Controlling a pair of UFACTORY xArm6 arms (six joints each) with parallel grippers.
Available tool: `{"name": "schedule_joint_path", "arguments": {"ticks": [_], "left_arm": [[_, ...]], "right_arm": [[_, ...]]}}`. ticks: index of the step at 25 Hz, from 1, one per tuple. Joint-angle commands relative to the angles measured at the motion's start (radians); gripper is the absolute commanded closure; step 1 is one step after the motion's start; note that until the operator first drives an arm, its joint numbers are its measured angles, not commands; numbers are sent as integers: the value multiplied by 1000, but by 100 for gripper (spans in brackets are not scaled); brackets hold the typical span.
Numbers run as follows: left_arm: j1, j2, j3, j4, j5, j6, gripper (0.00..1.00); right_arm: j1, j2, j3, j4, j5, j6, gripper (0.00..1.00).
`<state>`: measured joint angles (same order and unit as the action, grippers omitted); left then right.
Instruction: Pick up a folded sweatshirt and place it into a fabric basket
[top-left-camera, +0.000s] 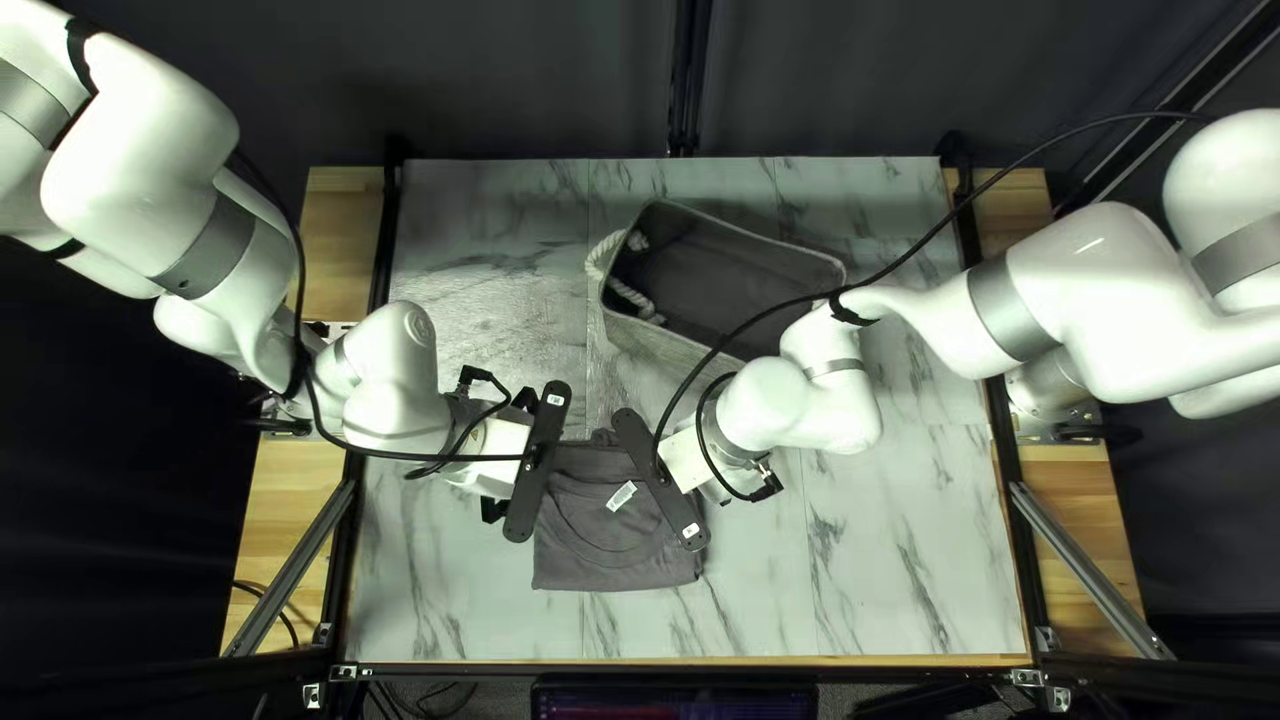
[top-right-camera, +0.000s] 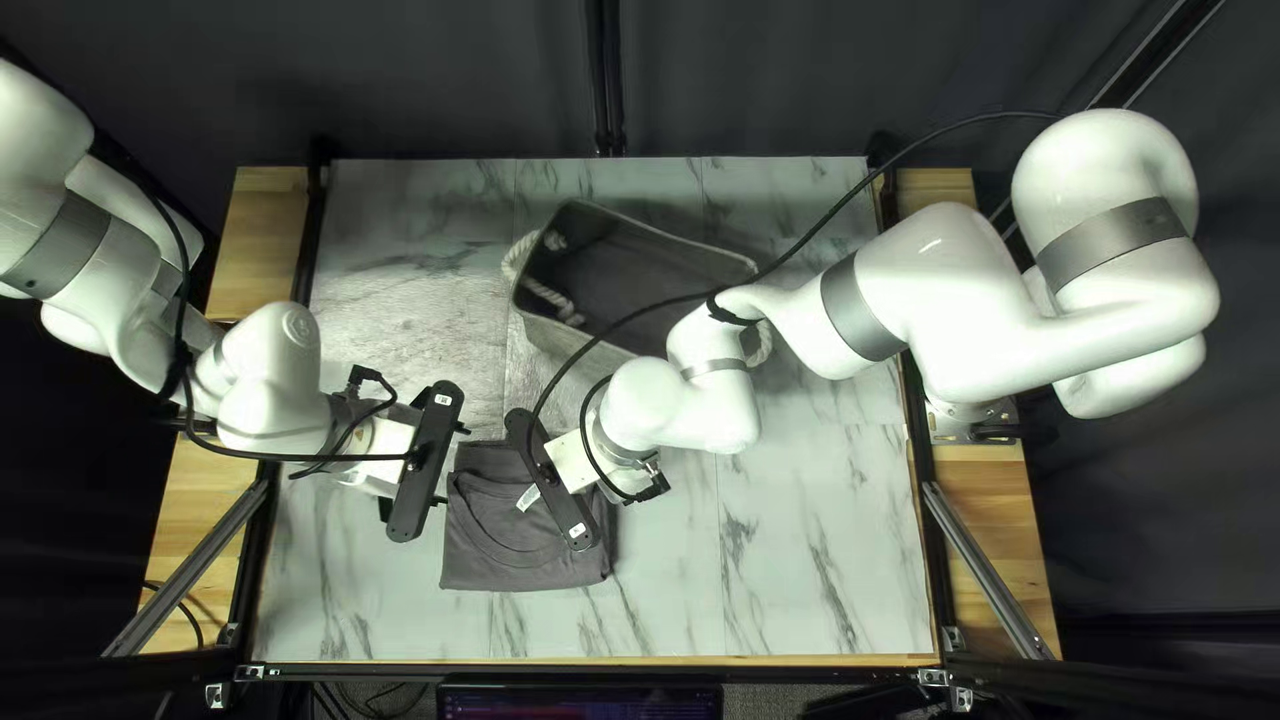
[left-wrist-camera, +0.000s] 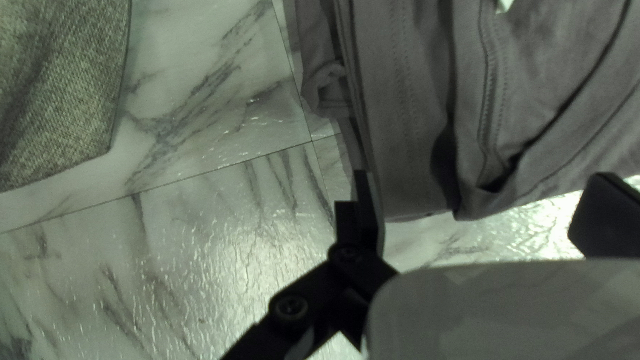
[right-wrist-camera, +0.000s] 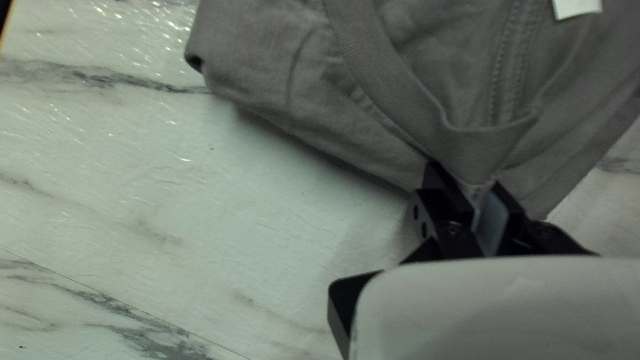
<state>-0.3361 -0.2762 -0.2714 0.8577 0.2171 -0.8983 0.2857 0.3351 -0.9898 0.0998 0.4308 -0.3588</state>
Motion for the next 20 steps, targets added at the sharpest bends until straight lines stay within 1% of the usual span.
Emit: {"name": "schedule_joint_path", "arguments": {"ticks": [1, 2, 3, 6, 10, 13, 16, 19, 20], "left_arm": [[9, 18, -8, 15, -7, -8, 0], [13, 23, -9, 27, -11, -17, 0], [26, 35, -9, 74, -27, -54, 0], [41, 59, -13, 173, -39, -152, 0], [49, 90, -31, 225, -43, -210, 0], [63, 124, -54, 285, -56, -266, 0], [80, 141, -66, 307, -72, -294, 0], [100, 149, -69, 363, -91, -354, 0], [107, 154, -72, 396, -99, -392, 0]], "right_arm": [[2, -2, 2, -4, 1, 7, 100], [2, -1, 1, -5, 1, 8, 100], [3, -2, 1, -6, 2, 9, 100], [4, -10, 7, -11, 4, 15, 100], [4, -18, 17, -16, 1, 21, 100], [6, -13, 11, -20, 3, 25, 100], [6, -8, 8, -23, 4, 28, 100], [8, -8, 9, -26, 4, 32, 100], [10, -7, 8, -28, 4, 35, 100]]}}
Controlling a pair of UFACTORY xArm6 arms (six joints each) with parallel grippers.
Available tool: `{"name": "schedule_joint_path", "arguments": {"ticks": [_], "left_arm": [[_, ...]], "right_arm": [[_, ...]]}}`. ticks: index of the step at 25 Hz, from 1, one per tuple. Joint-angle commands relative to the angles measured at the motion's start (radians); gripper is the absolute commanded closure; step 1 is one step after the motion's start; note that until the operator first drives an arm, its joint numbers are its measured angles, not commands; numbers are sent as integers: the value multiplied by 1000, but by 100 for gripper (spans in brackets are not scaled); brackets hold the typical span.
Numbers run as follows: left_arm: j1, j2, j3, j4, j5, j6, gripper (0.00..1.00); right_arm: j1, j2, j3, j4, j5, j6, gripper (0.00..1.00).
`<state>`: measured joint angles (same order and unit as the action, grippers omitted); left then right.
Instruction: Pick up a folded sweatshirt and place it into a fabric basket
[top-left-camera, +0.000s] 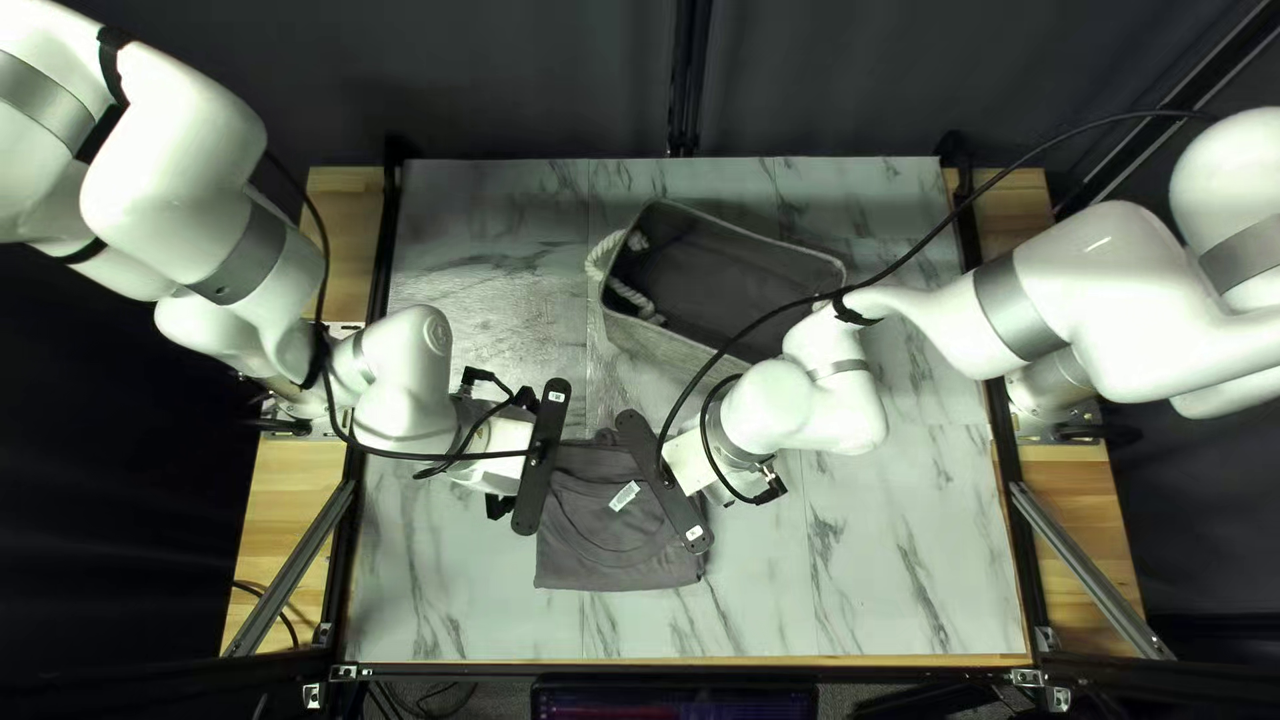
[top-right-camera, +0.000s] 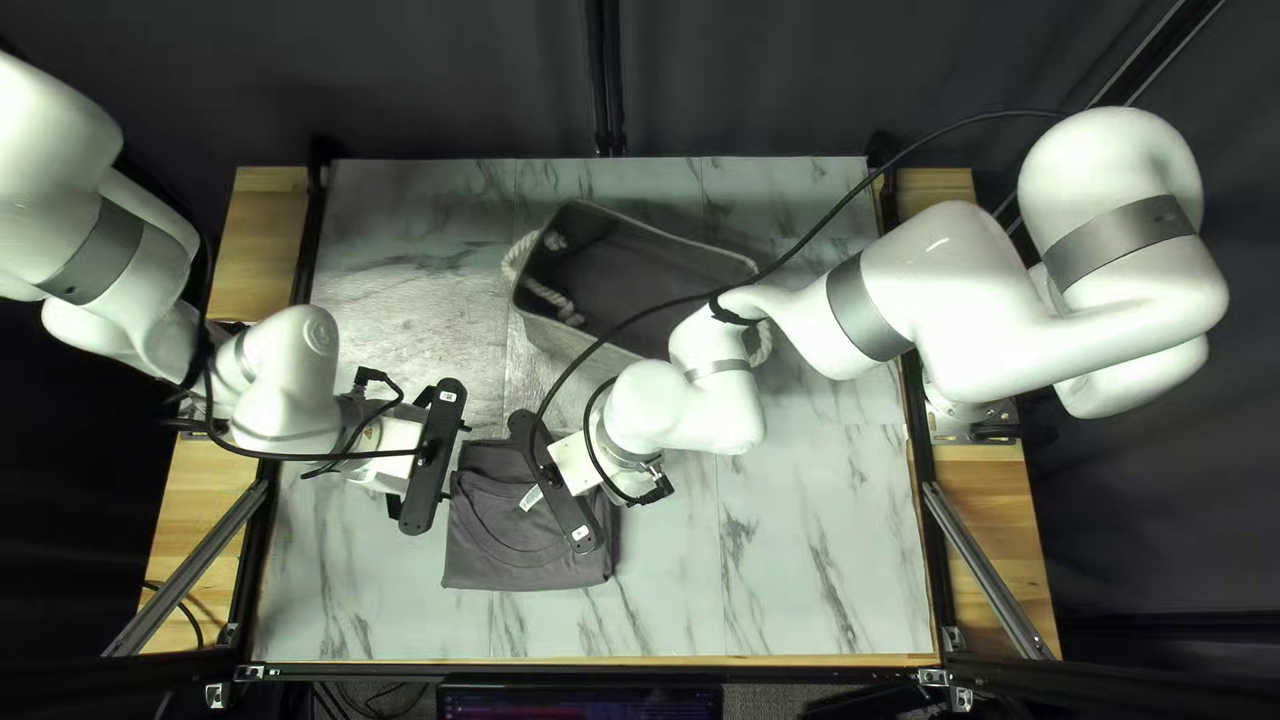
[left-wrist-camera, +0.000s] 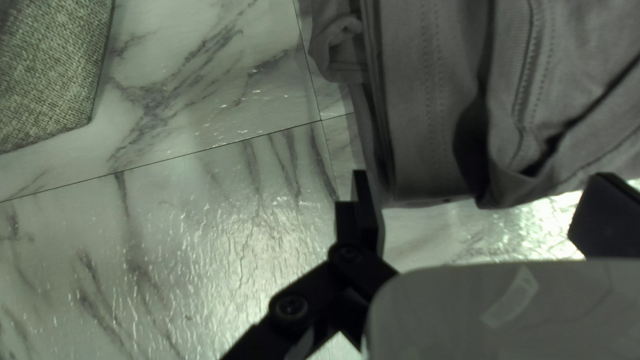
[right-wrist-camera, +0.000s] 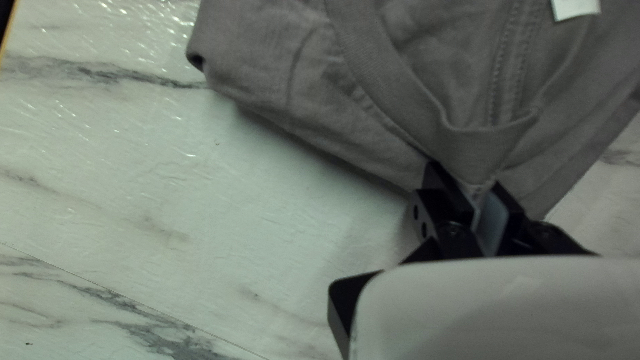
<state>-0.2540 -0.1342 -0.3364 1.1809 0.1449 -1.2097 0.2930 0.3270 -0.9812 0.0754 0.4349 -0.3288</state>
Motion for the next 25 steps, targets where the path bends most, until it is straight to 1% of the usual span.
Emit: {"name": "schedule_joint_path", "arguments": {"ticks": [1, 3, 5, 11, 17, 19, 21, 25], "left_arm": [[31, 20, -13, 100, -33, -110, 0], [44, 36, -23, 153, -43, -165, 0], [53, 44, -27, 186, -51, -201, 0], [63, 68, -39, 226, -63, -245, 0], [82, 133, -85, 357, -89, -367, 0], [86, 138, -89, 369, -93, -378, 0], [88, 149, -98, 405, -96, -412, 0], [90, 155, -102, 422, -103, -425, 0]], "right_arm": [[3, 2, -1, -5, 0, 7, 100], [5, 2, -2, -8, 2, 11, 100], [7, 3, -3, -10, 2, 14, 100], [7, 7, -4, -10, 1, 15, 100], [10, 0, 3, -20, -1, 27, 100], [10, -1, 5, -22, -2, 29, 100], [11, -1, 4, -25, -2, 32, 100], [11, 6, -2, -23, 0, 29, 100]]}}
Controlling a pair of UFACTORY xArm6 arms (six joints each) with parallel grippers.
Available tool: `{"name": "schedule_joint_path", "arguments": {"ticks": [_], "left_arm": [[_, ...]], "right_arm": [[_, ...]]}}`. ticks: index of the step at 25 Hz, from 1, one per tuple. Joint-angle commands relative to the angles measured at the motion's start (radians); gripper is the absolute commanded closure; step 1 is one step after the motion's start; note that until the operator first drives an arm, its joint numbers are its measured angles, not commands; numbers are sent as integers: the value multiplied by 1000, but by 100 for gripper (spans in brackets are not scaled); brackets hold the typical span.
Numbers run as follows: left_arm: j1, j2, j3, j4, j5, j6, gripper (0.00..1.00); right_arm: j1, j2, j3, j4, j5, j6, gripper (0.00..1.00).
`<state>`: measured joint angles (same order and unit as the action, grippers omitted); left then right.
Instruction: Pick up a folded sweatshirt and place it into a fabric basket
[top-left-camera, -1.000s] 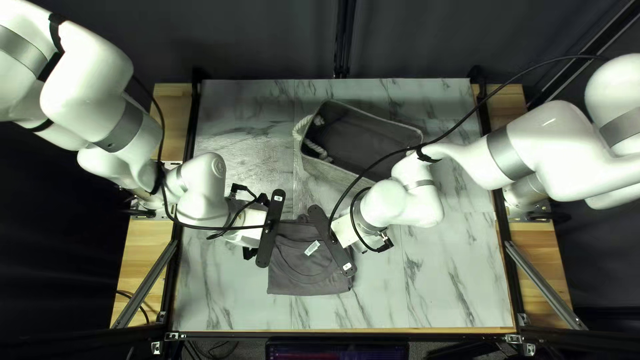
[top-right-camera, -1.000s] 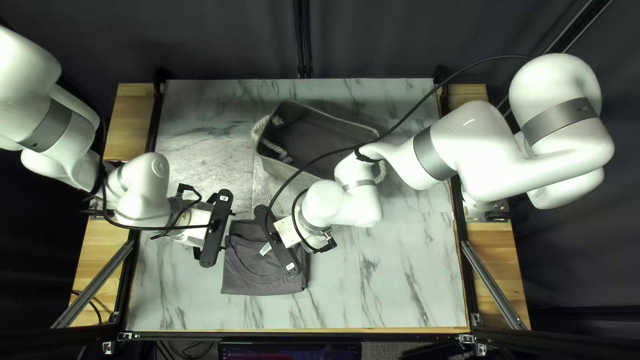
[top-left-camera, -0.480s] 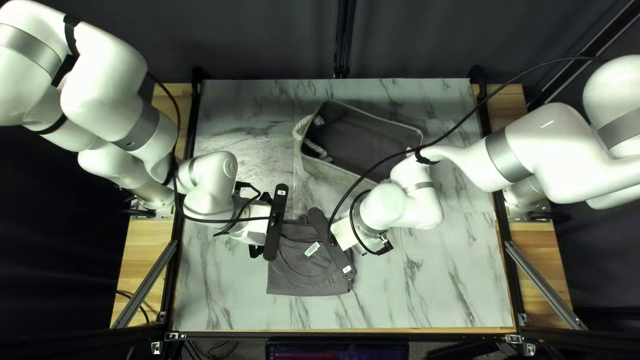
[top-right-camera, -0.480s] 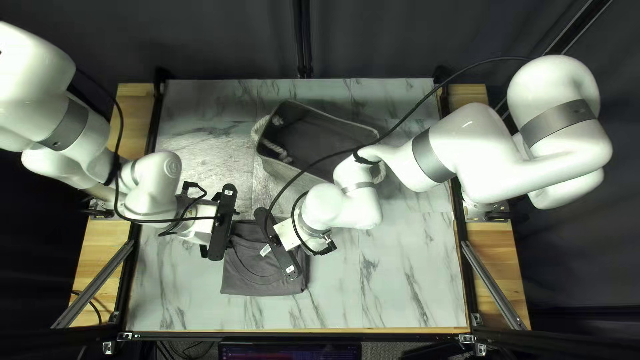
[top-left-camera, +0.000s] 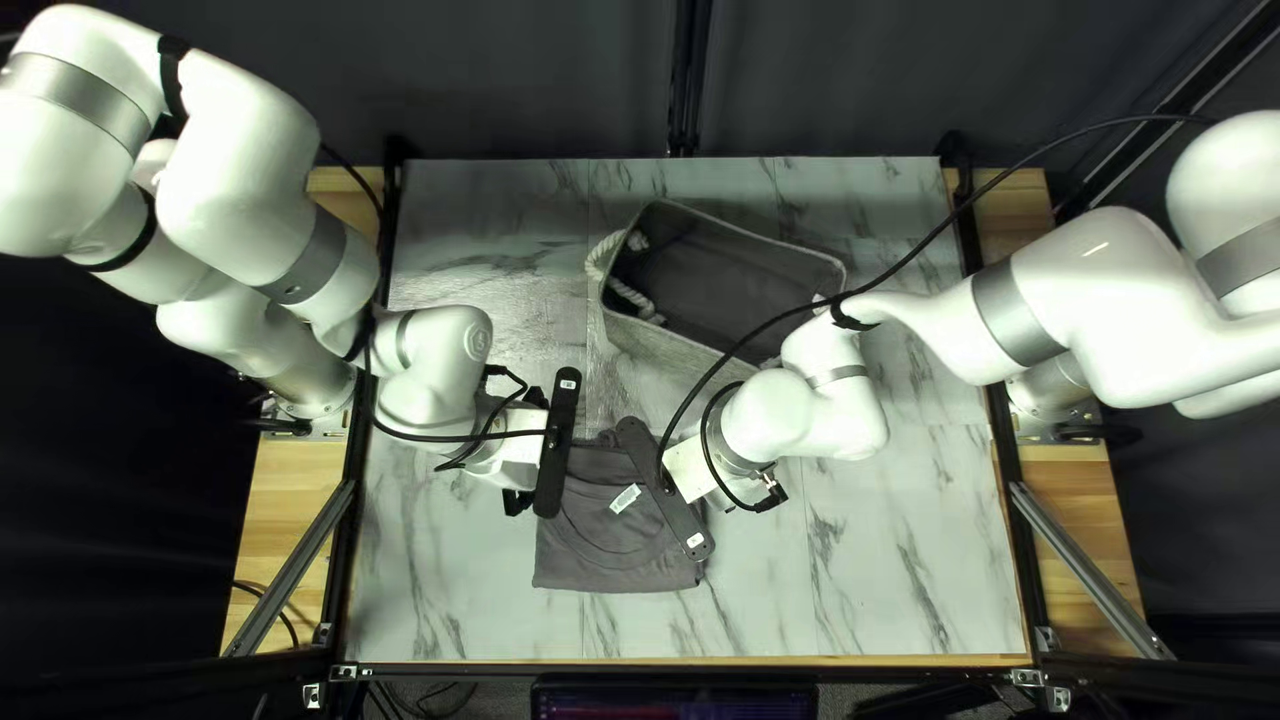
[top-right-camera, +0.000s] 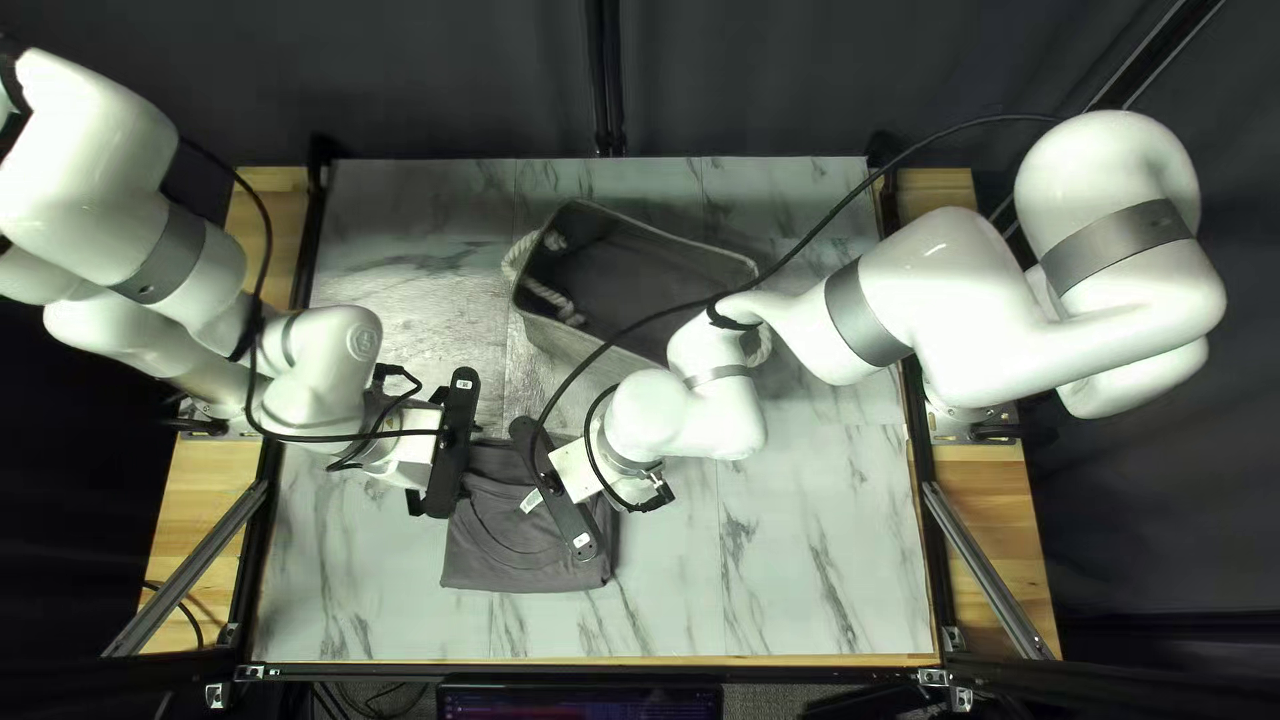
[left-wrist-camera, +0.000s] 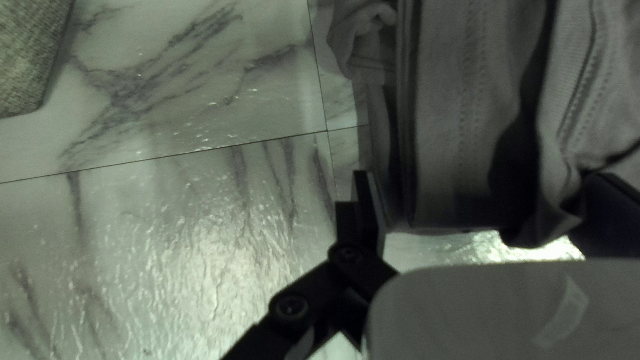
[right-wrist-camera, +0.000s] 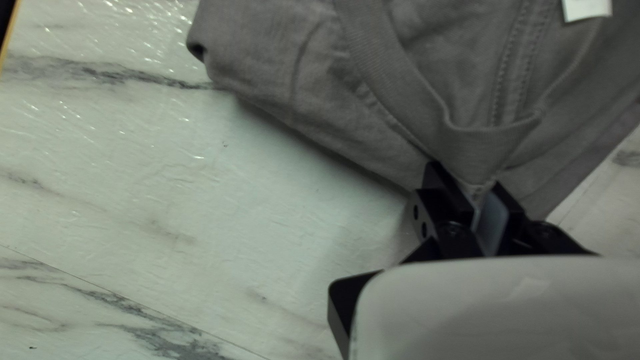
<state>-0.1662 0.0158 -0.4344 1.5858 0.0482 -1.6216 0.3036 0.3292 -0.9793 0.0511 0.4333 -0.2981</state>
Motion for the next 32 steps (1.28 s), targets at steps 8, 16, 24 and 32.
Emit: {"name": "schedule_joint_path", "arguments": {"ticks": [8, 16, 24, 32], "left_arm": [[26, 11, -10, 66, -47, -23, 98], [-63, -142, 121, -697, -3, 682, 100], [-209, -300, 71, -1214, 210, 1144, 100], [-180, -338, -62, -1379, 376, 1401, 100]], "right_arm": [[-2, 14, -11, 4, 1, -6, 100], [2, -24, 9, -33, 8, 25, 100], [16, -135, 25, -132, 94, 116, 100], [35, -325, 91, -228, 201, 211, 100]]}}
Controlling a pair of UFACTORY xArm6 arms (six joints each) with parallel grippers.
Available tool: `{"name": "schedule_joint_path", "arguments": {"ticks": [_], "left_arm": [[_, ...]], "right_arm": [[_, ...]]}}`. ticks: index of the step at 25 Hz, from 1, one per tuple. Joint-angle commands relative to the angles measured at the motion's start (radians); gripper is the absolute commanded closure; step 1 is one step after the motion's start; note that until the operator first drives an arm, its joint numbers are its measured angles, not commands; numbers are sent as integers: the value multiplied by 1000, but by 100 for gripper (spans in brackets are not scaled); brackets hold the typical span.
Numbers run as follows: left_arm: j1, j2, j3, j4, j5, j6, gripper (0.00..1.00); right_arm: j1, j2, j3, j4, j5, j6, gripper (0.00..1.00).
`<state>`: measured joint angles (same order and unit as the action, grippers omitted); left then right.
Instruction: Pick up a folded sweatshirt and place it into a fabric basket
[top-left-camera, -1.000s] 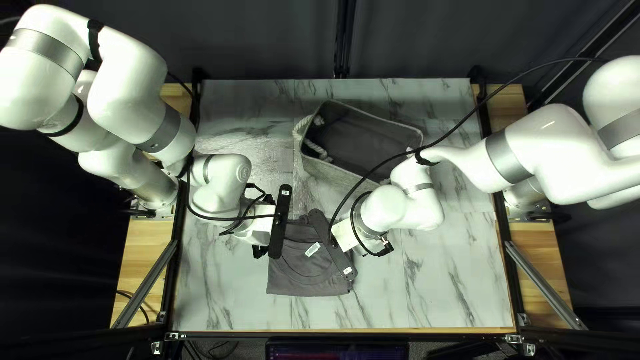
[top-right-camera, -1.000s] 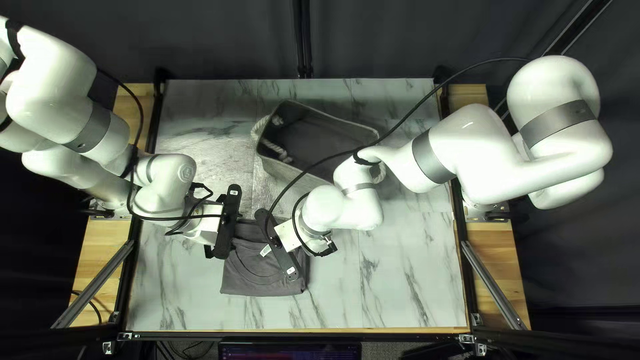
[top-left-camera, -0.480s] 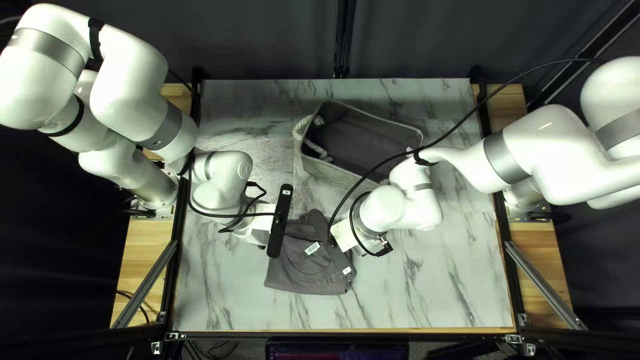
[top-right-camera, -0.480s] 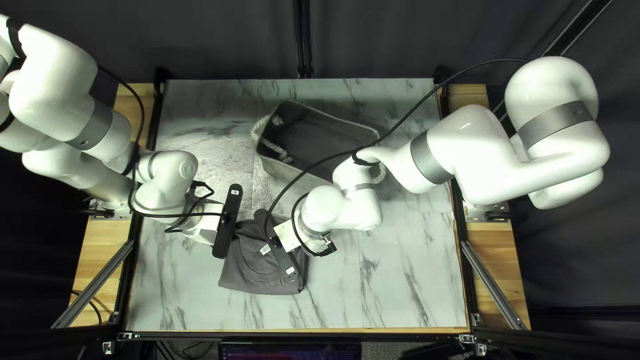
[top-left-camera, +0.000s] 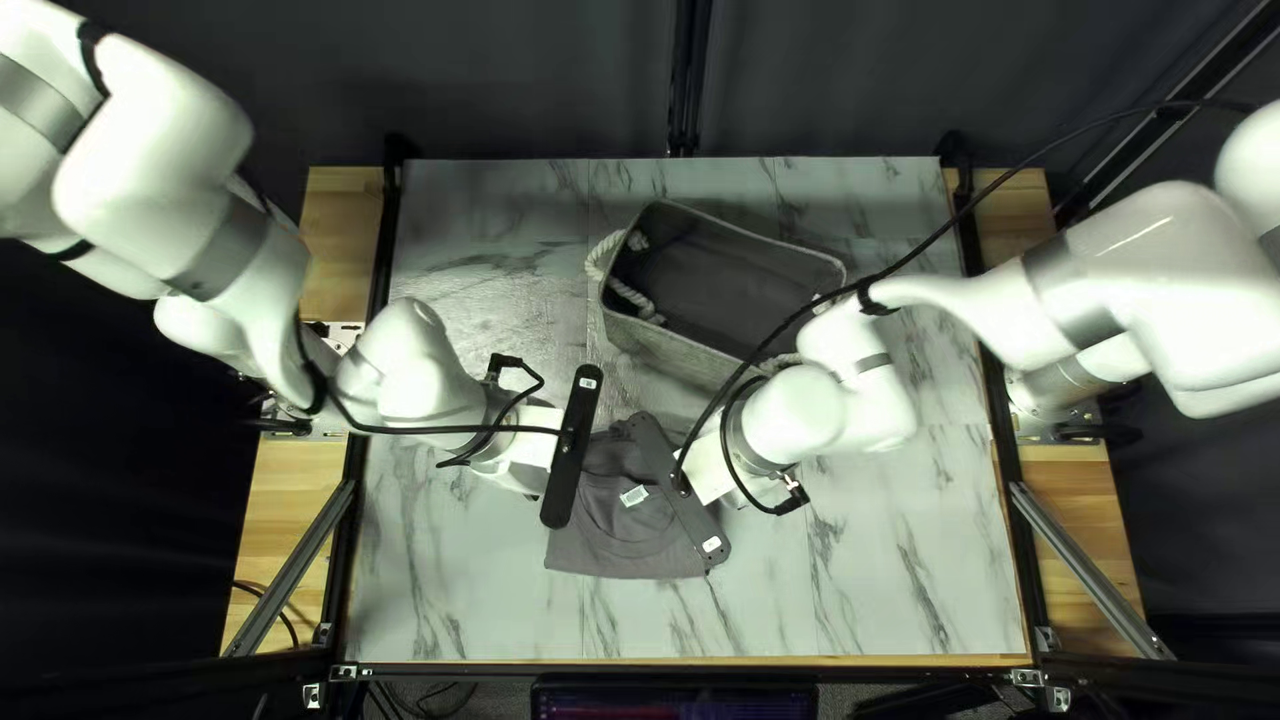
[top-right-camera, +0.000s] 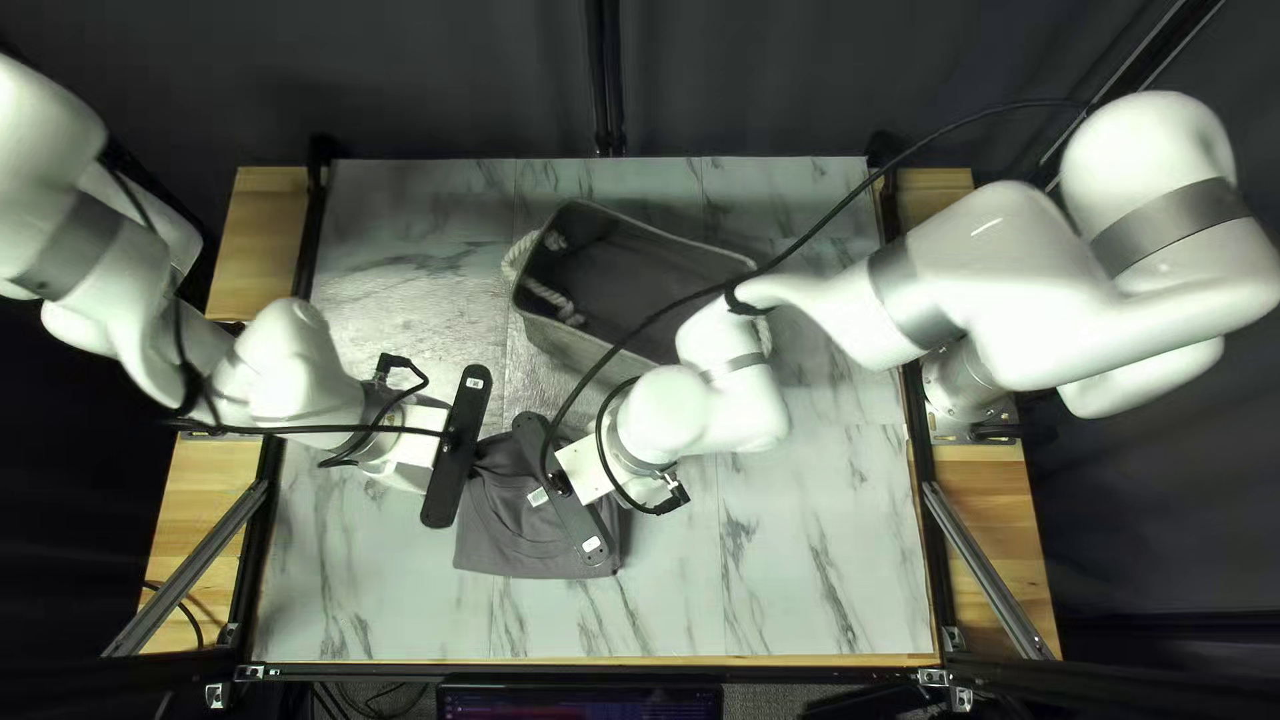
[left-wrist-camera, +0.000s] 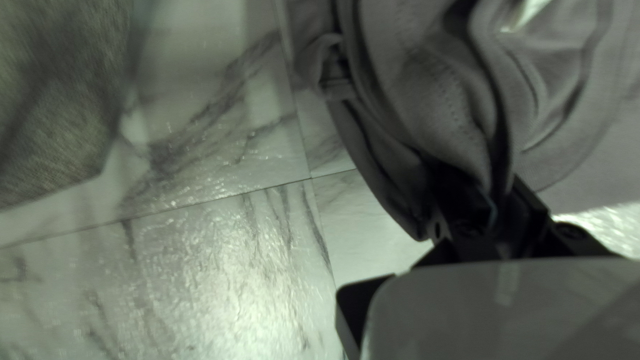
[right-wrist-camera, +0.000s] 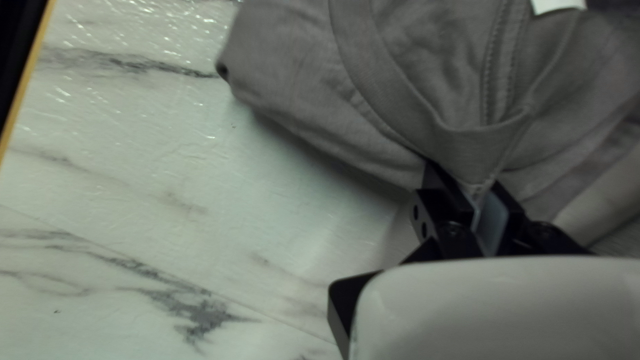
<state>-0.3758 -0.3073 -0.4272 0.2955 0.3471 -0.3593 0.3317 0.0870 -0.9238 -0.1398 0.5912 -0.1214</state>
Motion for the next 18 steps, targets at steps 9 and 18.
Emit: {"name": "schedule_joint_path", "arguments": {"ticks": [9, 18], "left_arm": [[218, -112, -192, -256, 271, 525, 100], [459, -26, -361, -401, 374, 880, 100]], "right_arm": [[-21, -390, 203, -103, 117, 56, 100], [-175, -537, 243, -70, 191, -85, 100]]}}
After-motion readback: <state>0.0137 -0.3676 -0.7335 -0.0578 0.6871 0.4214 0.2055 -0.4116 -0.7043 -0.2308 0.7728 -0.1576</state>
